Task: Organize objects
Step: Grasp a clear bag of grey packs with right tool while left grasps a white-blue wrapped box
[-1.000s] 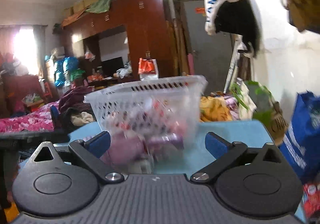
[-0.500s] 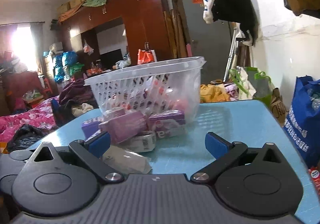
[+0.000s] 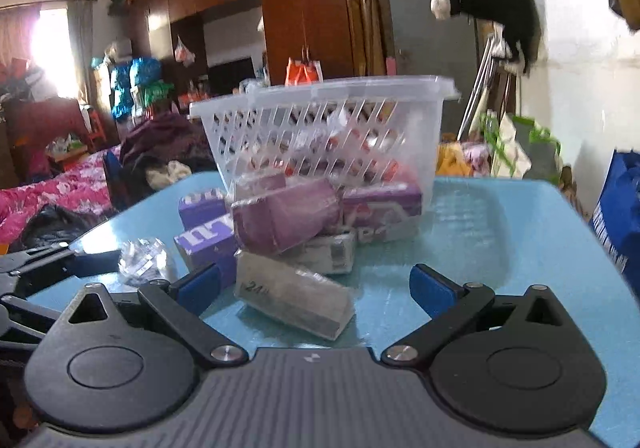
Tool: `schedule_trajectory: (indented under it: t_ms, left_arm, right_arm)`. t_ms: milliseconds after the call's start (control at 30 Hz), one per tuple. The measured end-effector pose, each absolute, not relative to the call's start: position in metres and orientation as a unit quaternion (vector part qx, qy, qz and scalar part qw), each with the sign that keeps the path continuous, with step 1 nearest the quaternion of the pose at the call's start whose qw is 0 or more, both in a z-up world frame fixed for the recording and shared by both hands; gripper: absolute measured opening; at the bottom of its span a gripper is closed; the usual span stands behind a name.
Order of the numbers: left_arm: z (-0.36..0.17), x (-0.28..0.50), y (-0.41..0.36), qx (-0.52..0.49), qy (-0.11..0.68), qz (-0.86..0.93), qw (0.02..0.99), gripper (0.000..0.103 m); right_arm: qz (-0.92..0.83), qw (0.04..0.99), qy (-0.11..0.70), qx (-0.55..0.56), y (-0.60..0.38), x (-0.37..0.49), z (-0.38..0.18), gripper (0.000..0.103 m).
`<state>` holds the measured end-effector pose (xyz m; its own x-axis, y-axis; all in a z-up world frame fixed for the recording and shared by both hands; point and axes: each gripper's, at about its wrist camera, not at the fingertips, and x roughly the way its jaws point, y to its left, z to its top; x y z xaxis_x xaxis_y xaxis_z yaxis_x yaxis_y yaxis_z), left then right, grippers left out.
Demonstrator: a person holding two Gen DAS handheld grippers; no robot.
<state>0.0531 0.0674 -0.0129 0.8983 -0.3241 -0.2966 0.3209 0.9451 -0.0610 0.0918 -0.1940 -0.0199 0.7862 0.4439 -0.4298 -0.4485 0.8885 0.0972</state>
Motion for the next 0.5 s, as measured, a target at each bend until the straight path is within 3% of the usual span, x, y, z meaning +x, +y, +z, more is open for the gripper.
schedule_trajectory:
  t_ms: [167,233,500]
  left_arm:
    - [-0.010,0.052,0.078,-0.022,0.150,-0.167,0.974,0.080]
    - [-0.009,0.052,0.080,-0.022,0.150,-0.169,0.974,0.080]
    - [-0.008,0.052,0.085,-0.034,0.147,-0.168,0.974,0.080]
  right_arm:
    - [0.228,0.936,0.268,-0.011,-0.173,0.098,-0.026,0.094]
    - [0.224,0.934,0.278,-0.027,-0.165,0.100,-0.030,0.079]
    - [0.221,0.942,0.250,-0.043,-0.187,0.078,-0.027,0.079]
